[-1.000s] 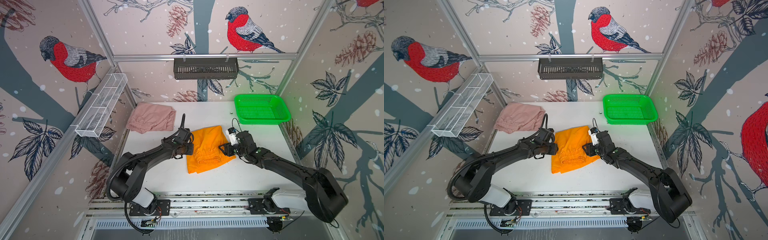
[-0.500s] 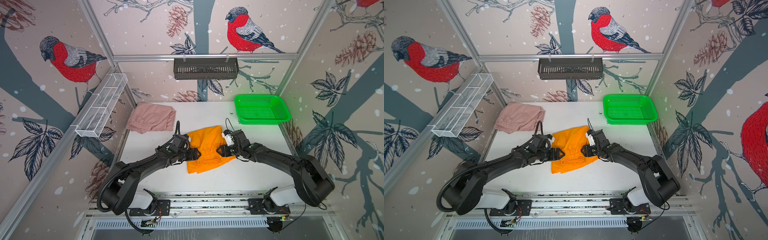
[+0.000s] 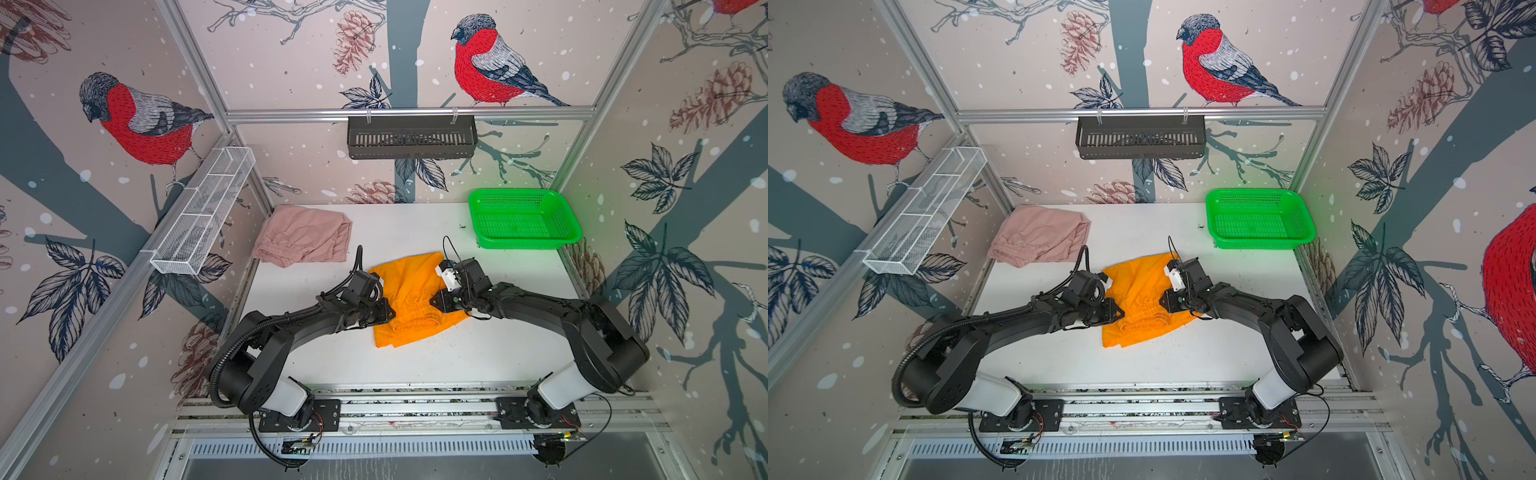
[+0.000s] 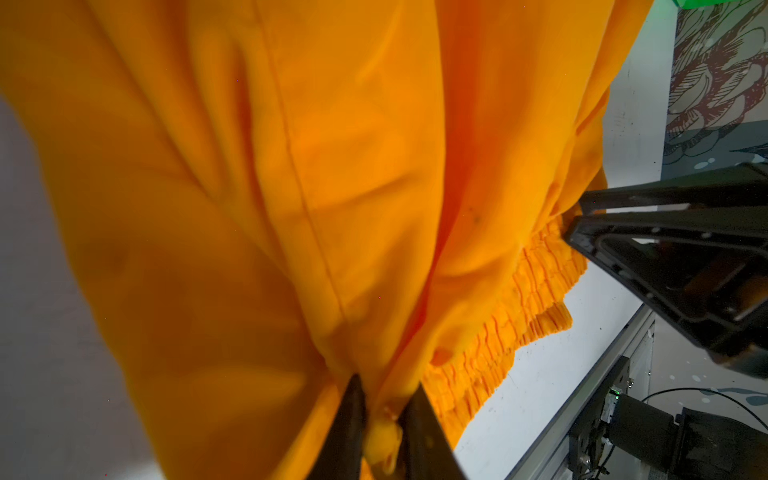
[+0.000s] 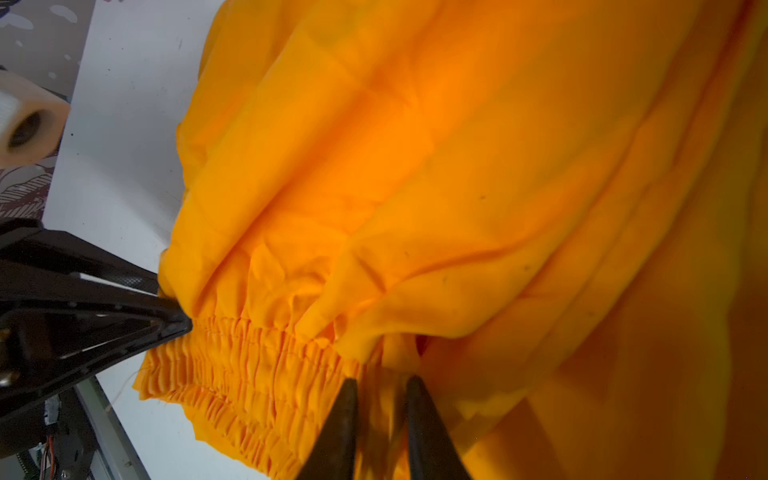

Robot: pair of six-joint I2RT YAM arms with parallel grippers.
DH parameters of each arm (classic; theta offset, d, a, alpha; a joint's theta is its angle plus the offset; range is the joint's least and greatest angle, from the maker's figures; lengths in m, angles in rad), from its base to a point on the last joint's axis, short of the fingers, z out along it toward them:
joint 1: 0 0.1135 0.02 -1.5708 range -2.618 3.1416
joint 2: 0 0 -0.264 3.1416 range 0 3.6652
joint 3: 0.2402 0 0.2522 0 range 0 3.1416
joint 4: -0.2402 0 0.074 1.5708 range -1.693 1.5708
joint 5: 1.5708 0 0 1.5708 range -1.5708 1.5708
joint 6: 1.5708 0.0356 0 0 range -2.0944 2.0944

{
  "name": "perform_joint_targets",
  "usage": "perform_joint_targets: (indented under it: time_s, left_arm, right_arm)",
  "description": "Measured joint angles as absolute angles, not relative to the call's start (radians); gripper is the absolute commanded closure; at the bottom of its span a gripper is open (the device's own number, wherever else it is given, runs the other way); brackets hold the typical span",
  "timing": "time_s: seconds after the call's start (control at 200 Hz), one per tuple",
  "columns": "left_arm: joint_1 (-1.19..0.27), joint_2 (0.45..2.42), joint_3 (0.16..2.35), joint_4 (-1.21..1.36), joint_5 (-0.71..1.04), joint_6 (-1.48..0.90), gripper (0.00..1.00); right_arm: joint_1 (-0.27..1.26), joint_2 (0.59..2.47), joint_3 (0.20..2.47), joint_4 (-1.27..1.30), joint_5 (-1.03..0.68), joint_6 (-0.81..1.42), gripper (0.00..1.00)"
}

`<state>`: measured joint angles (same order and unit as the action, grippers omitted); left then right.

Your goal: Fold and stack the shorts

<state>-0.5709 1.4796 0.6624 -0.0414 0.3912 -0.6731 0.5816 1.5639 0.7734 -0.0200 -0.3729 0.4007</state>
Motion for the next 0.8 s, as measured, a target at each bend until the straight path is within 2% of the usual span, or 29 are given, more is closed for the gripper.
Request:
perform_joint_targets:
  time_s: [0.275,0.485,0.66,0.69,0.72,0.765,0.8]
  left_arm:
    - [-0.571,1.427,0.669,-0.081,0.390,-0.646,1.00]
    - [-0.572,1.391,0.633,-0.089,0.392,-0.627,1.00]
    - [-0.572,1.407,0.569,-0.046,0.416,-0.627,1.00]
    - [-0.572,1.415,0.558,-0.034,0.420,-0.627,1.00]
    - [-0.572,1.422,0.551,-0.027,0.424,-0.623,1.00]
    - [-0.572,1.436,0.541,-0.008,0.423,-0.619,0.84]
    - [-0.572,1.446,0.537,0.004,0.423,-0.612,0.77]
  right_arm:
    - [0.567,1.435,0.736,-0.017,-0.450,0.456,0.99]
    - [0.569,1.313,0.610,-0.022,-0.513,0.544,0.99]
    - [0.593,1.306,0.466,0.021,-0.526,0.601,0.93]
    - [0.602,1.319,0.451,0.029,-0.521,0.601,0.89]
    - [0.613,1.332,0.440,0.039,-0.510,0.598,0.80]
    - [0.624,1.351,0.432,0.041,-0.495,0.594,0.65]
    - [0.625,1.358,0.430,0.032,-0.482,0.589,0.61]
